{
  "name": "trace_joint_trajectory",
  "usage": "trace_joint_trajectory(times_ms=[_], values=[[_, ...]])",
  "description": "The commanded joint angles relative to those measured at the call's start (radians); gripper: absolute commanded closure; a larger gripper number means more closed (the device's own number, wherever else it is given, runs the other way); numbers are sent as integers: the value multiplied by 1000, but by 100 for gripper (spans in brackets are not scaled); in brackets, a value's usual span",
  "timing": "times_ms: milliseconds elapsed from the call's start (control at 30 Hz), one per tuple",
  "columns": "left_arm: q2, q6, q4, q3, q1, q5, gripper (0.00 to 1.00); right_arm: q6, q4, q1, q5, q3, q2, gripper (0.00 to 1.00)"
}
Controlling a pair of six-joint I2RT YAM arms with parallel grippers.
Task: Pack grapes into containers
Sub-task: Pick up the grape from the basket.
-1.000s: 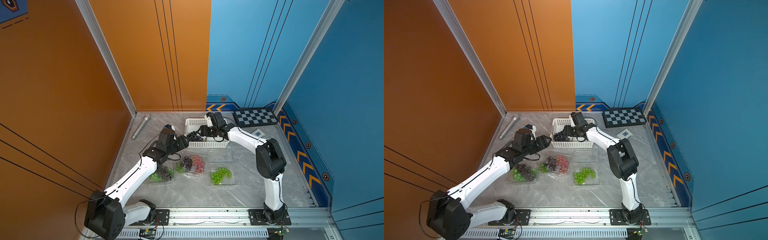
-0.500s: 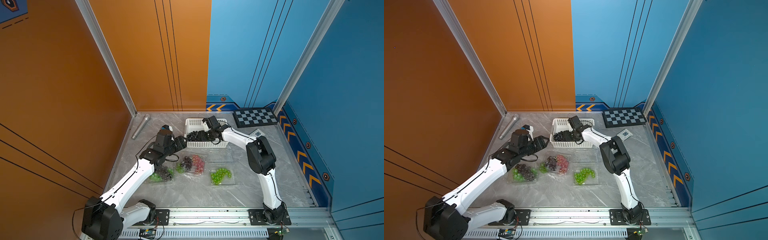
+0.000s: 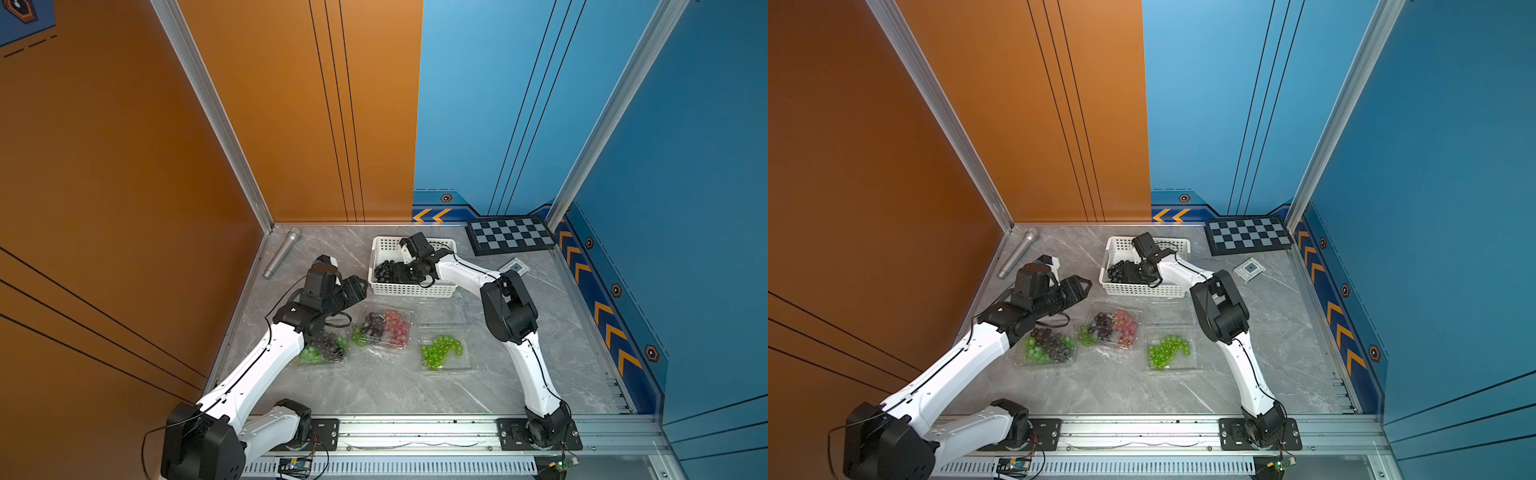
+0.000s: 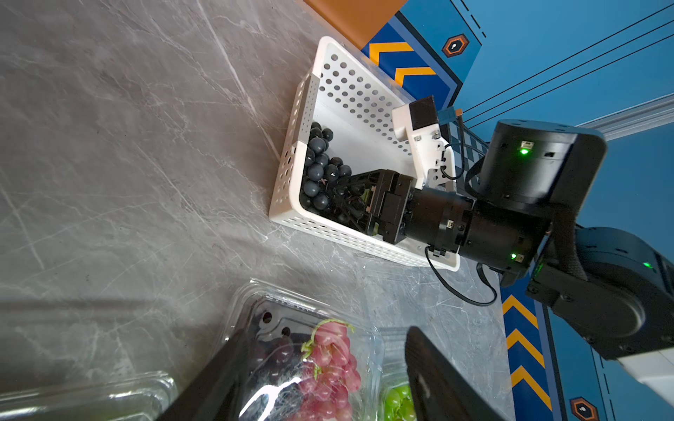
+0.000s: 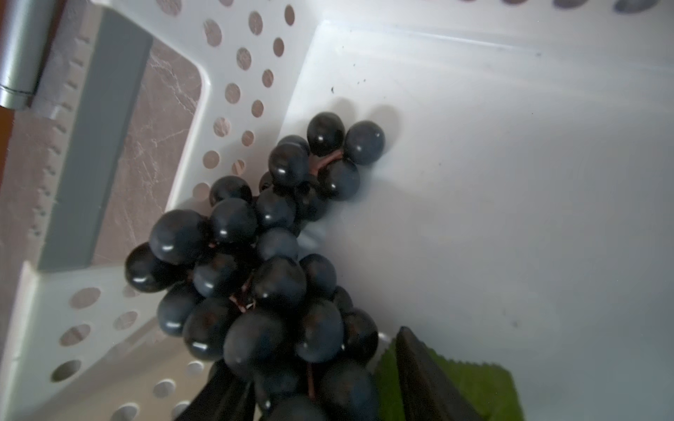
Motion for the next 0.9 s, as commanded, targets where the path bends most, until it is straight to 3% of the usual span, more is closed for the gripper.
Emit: trace_joint_trajectory(times_ms=[0, 167, 867], values=[[-14, 11, -15, -15, 11, 21, 31, -12, -58, 7, -2, 31, 23, 63], [-7, 7, -13, -11, 11, 28, 31, -19, -62, 3, 13, 26, -8, 90], [33, 18, -13, 26, -23, 53, 33, -57, -69, -36, 56, -62, -316, 97]])
